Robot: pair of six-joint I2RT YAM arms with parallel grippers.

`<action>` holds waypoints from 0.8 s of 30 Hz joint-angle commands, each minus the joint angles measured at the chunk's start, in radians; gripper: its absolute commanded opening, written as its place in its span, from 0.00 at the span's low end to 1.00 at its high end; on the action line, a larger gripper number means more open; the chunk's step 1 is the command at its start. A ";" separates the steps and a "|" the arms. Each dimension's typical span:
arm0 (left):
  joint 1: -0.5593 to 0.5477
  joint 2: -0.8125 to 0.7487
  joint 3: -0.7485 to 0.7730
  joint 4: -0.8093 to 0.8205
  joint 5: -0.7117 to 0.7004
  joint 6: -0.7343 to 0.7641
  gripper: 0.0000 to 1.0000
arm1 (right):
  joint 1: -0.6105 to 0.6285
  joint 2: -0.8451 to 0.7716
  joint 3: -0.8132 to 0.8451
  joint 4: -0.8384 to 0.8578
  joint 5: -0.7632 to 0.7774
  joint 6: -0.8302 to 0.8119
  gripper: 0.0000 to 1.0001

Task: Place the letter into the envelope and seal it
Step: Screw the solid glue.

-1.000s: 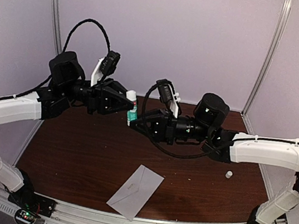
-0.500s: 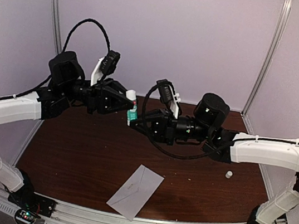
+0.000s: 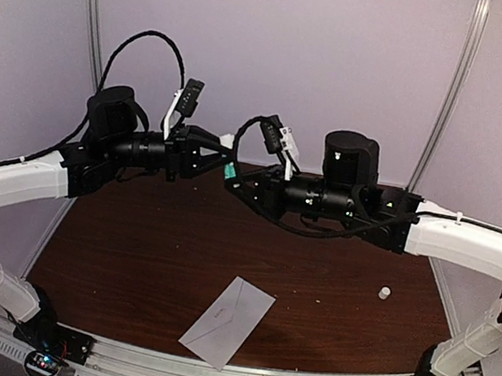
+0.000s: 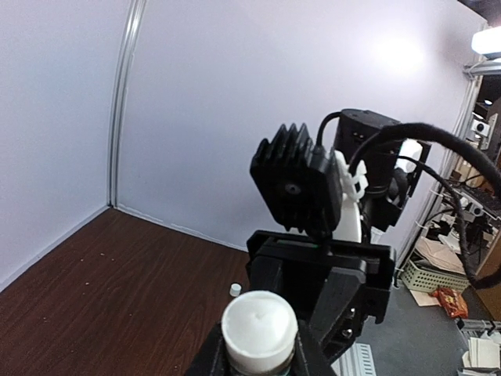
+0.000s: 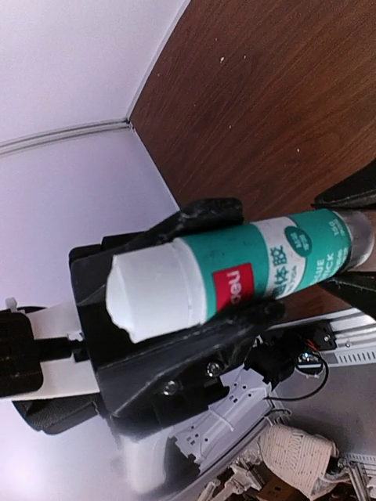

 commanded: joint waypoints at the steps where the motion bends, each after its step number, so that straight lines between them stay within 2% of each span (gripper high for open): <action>1: -0.010 -0.009 0.001 -0.076 -0.152 0.047 0.02 | 0.001 0.048 0.156 -0.203 0.416 -0.020 0.01; 5: -0.009 -0.007 -0.011 -0.094 -0.260 0.014 0.00 | 0.015 0.125 0.259 -0.301 0.595 -0.002 0.01; 10: -0.009 0.020 -0.018 -0.122 -0.348 -0.033 0.00 | 0.031 0.229 0.356 -0.319 0.691 0.059 0.01; 14: -0.009 0.055 -0.020 -0.130 -0.356 -0.068 0.00 | 0.044 0.289 0.416 -0.321 0.723 0.082 0.01; 20: -0.006 0.062 -0.021 -0.136 -0.369 -0.084 0.00 | 0.043 0.288 0.393 -0.263 0.646 0.098 0.04; 22: -0.002 0.055 -0.024 -0.131 -0.369 -0.087 0.00 | 0.043 0.265 0.364 -0.232 0.618 0.091 0.09; 24: 0.004 0.043 -0.027 -0.129 -0.375 -0.089 0.00 | 0.042 0.230 0.323 -0.196 0.589 0.083 0.22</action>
